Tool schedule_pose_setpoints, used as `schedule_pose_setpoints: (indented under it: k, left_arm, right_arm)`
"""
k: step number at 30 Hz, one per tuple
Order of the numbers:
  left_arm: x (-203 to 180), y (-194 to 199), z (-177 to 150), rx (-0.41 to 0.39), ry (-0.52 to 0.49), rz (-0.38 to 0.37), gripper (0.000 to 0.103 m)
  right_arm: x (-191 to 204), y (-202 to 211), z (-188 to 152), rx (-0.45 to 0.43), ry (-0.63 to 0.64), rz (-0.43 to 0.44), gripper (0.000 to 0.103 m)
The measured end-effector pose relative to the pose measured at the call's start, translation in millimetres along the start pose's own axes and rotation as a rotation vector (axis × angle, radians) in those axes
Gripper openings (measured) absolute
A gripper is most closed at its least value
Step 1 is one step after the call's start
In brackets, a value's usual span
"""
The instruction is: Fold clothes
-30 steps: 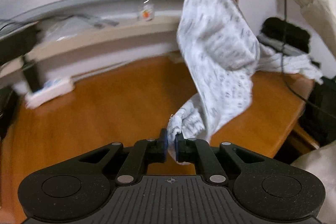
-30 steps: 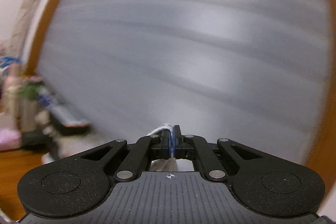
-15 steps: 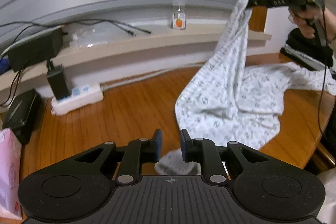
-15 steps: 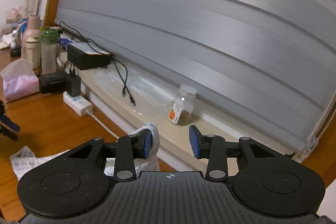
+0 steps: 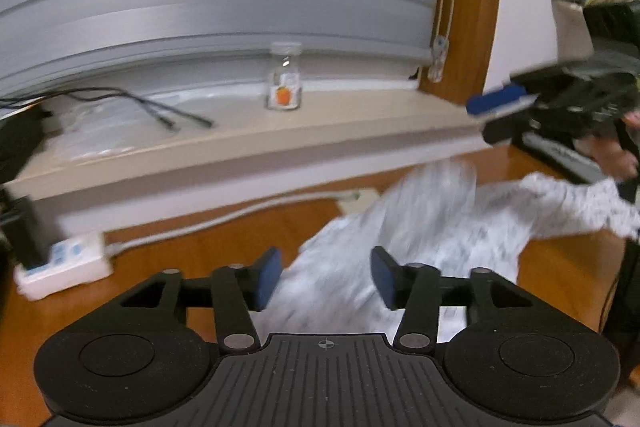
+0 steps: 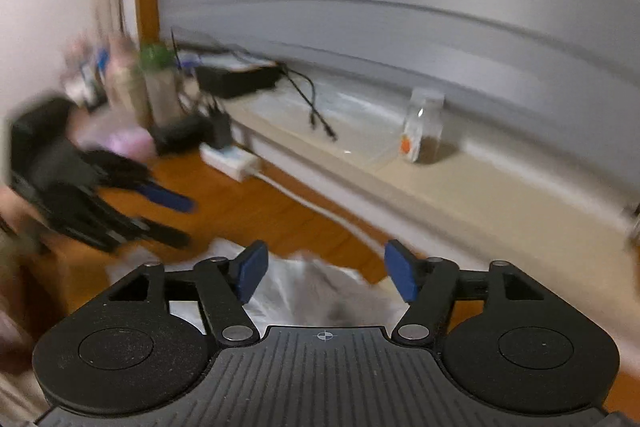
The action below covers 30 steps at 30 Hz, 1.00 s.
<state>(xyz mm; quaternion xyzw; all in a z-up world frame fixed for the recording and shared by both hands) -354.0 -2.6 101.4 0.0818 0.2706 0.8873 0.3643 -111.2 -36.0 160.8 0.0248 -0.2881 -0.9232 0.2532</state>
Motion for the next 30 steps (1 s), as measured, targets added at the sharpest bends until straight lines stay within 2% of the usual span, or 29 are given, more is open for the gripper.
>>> schedule_pose_setpoints:
  k: [1, 4, 8, 9, 11, 12, 14, 18, 22, 27, 29, 30]
  left_arm:
    - [-5, -6, 3, -0.005, 0.0, -0.01, 0.059]
    - [-21, -22, 13, -0.02, 0.002, -0.042, 0.066]
    - [-44, -42, 13, -0.003, -0.029, -0.057, 0.066]
    - [-51, -47, 13, 0.005, -0.039, -0.066, 0.066]
    - [-62, -55, 11, 0.017, -0.054, -0.085, 0.066]
    - [-67, -58, 9, 0.022, -0.063, -0.094, 0.064]
    - [-76, -64, 5, 0.035, -0.078, -0.117, 0.054]
    - [-93, -74, -3, 0.054, -0.078, -0.151, 0.052]
    - [-110, -84, -15, 0.076, -0.093, -0.16, 0.062]
    - [-119, -98, -26, 0.111, -0.138, -0.125, 0.062]
    - [-119, -104, -27, 0.116, -0.16, -0.096, 0.047]
    - [-115, -103, -26, 0.113, -0.158, -0.092, 0.023]
  right_arm:
    - [-3, 4, 0, -0.018, -0.026, 0.012, 0.066]
    - [-6, 8, -2, -0.031, -0.001, -0.055, 0.066]
    - [-23, 15, -14, -0.03, 0.0, -0.137, 0.066]
    - [-31, 16, -18, -0.026, -0.008, -0.156, 0.063]
    - [-44, 21, -29, -0.018, -0.025, -0.194, 0.049]
    - [-49, 23, -34, -0.012, -0.032, -0.206, 0.04]
    - [-60, 27, -45, 0.0, -0.045, -0.23, 0.034]
    - [-78, 37, -64, 0.018, -0.066, -0.274, 0.033]
    - [-89, 50, -80, 0.025, -0.072, -0.308, 0.033]
    - [-107, 66, -100, 0.041, -0.096, -0.364, 0.034]
    - [-112, 74, -104, 0.044, -0.091, -0.385, 0.035]
    - [-114, 78, -107, 0.045, -0.086, -0.396, 0.035]
Point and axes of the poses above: each gripper's, at about its wrist camera, not at the fingertips, and y roughly against the way its jaws point, x to its left, z to its top, the point moved 4 cm from there along -y, roughly the way its jaws point, and after that the axes turned 4 degrees about z, right-handed, at the moved point
